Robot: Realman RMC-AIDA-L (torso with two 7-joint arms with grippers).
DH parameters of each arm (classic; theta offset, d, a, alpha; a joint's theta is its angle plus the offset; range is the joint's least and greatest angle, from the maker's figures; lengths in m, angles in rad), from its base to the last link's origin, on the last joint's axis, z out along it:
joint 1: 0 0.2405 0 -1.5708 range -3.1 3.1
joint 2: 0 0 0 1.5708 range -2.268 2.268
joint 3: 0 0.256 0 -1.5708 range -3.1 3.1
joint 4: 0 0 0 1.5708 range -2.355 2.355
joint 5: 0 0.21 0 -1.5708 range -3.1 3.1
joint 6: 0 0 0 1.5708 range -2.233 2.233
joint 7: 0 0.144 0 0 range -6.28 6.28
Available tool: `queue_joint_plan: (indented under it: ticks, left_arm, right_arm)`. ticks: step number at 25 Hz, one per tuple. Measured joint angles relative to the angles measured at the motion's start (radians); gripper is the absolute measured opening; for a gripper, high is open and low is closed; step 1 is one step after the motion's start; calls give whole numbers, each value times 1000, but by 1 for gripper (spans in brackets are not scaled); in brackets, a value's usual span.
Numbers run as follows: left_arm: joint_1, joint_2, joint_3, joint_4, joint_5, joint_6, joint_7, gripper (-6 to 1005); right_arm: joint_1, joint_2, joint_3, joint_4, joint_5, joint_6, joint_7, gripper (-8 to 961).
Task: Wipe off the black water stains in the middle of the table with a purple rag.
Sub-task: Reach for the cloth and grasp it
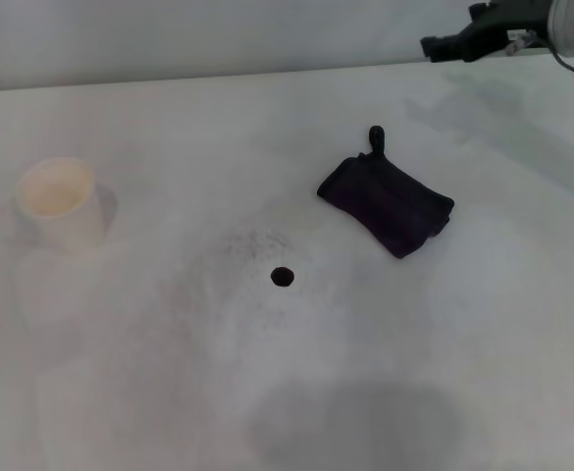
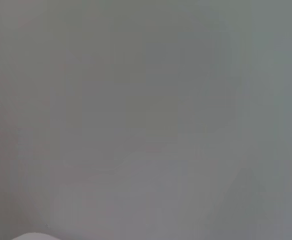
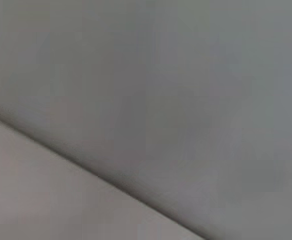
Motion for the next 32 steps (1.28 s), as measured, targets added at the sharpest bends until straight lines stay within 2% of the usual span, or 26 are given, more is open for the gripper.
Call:
queue_joint_plan:
  ticks: [4, 9, 16, 32]
  left_arm:
    - [0, 1, 1, 0, 0, 2, 0, 892]
    - [0, 2, 1, -3, 0, 3, 1, 893]
    - [-2, 3, 1, -5, 1, 3, 1, 894]
    - [-2, 3, 1, -10, 2, 5, 1, 893]
  right_arm:
    - [-51, 45, -20, -157, -174, 86, 98, 869]
    - [-85, 48, -135, -226, -179, 216, 140, 869]
    - [-85, 52, -223, -226, -170, 237, 172, 869]
    - [-52, 49, -303, -254, -179, 256, 307, 868]
